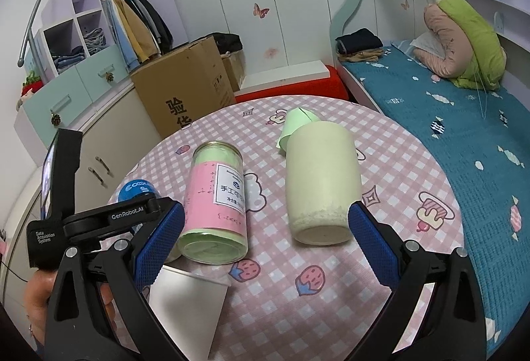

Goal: Flip cup upright
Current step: 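Move the left gripper down to the blue-and-black can lying on its side, then close the left gripper on the can's body and lift it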

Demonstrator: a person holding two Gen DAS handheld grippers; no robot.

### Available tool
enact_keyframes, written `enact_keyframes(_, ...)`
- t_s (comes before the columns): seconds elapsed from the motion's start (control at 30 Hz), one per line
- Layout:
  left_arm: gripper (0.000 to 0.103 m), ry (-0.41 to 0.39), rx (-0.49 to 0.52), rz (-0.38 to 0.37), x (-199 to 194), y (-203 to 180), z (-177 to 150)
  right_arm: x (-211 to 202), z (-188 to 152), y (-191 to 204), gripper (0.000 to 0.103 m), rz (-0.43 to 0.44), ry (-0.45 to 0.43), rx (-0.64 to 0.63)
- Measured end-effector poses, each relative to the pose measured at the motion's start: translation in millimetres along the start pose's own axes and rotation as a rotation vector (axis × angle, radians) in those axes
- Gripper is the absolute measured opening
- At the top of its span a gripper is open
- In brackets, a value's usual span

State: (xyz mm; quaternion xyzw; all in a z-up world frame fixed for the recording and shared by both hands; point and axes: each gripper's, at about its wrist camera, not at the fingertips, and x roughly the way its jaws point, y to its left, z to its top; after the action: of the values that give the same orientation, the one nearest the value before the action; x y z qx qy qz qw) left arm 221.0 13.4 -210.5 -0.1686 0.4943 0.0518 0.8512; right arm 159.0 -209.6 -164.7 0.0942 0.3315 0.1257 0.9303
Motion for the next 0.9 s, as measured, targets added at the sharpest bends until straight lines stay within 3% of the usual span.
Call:
enact_keyframes(0.13,0.097,0.057,0.048,0.036,14.4,0.7,1.9,-1.2,0.7,2.1,0.095,0.001,-0.002,-0.003)
enact_keyframes(0.23,0.095,0.069,0.054,0.017,15.2,7.2,-3.4,-0.6,0.6,2.7,0.095,0.001,-0.001,-0.003)
enact_keyframes(0.3,0.069,0.065,0.091,-0.002,11.9,7.3,-8.2,-0.8,0.5,3.3,0.095,0.0,0.0,-0.003)
enact_keyframes(0.9,0.071,0.095,0.278,-0.081,-26.0,36.6,-64.4,-29.4,-23.1,55.8,0.095,-0.052,0.018,-0.049)
